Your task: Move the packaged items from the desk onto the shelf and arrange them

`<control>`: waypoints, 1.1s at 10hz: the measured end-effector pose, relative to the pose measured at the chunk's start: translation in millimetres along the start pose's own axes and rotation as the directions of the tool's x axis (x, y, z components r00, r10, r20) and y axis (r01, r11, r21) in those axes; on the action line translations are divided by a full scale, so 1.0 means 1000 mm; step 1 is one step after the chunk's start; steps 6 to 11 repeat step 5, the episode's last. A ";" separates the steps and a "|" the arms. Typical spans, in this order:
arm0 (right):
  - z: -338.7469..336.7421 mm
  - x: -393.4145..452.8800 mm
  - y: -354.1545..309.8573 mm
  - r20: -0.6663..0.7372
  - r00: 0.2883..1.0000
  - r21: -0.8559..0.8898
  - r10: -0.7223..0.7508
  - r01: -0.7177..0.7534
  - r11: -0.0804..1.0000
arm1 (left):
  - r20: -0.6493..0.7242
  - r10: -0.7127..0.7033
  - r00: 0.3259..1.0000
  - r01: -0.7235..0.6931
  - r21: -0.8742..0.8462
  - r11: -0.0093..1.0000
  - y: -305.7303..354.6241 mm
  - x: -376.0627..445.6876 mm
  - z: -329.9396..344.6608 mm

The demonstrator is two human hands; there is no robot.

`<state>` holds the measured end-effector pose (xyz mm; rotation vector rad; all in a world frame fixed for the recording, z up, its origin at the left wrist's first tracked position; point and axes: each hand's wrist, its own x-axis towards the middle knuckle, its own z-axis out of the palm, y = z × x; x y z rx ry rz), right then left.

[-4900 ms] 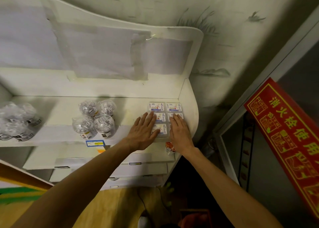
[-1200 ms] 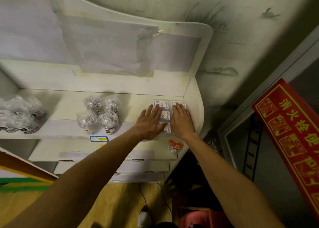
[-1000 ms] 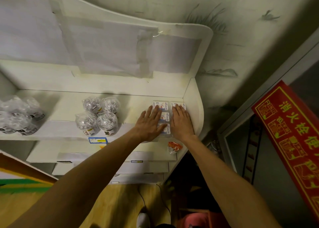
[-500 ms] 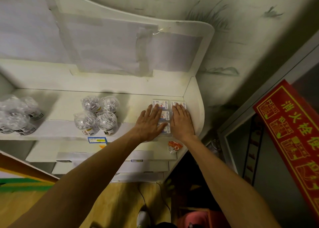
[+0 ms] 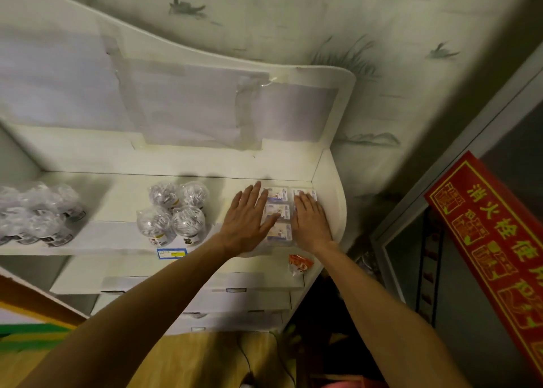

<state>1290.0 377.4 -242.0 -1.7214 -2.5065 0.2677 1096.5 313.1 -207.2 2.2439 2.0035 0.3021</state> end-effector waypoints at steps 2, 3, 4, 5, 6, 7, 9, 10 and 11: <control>-0.003 0.000 0.007 0.054 0.999 -0.014 -0.003 0.004 1.000 | 0.000 -0.034 0.999 0.034 0.058 0.998 -0.027 -0.013 -0.049; -0.011 0.003 0.002 0.009 0.999 0.038 0.035 -0.035 0.999 | -0.027 -0.060 0.998 0.062 0.084 0.995 -0.049 -0.023 -0.063; -0.027 -0.002 -0.018 -0.085 0.993 0.116 0.079 -0.069 0.991 | -0.014 -0.079 0.997 0.080 0.093 0.992 -0.072 -0.038 -0.076; -0.035 0.002 -0.046 -0.222 0.972 0.190 0.076 -0.033 0.981 | -0.021 -0.111 0.994 0.112 0.100 0.989 -0.101 -0.054 -0.089; -0.035 0.002 -0.046 -0.222 0.972 0.190 0.076 -0.033 0.981 | -0.021 -0.111 0.994 0.112 0.100 0.989 -0.101 -0.054 -0.089; -0.035 0.002 -0.046 -0.222 0.972 0.190 0.076 -0.033 0.981 | -0.021 -0.111 0.994 0.112 0.100 0.989 -0.101 -0.054 -0.089; -0.035 0.002 -0.046 -0.222 0.972 0.190 0.076 -0.033 0.981 | -0.021 -0.111 0.994 0.112 0.100 0.989 -0.101 -0.054 -0.089; -0.035 0.002 -0.046 -0.222 0.972 0.190 0.076 -0.033 0.981 | -0.021 -0.111 0.994 0.112 0.100 0.989 -0.101 -0.054 -0.089; -0.035 0.002 -0.046 -0.222 0.972 0.190 0.076 -0.033 0.981 | -0.021 -0.111 0.994 0.112 0.100 0.989 -0.101 -0.054 -0.089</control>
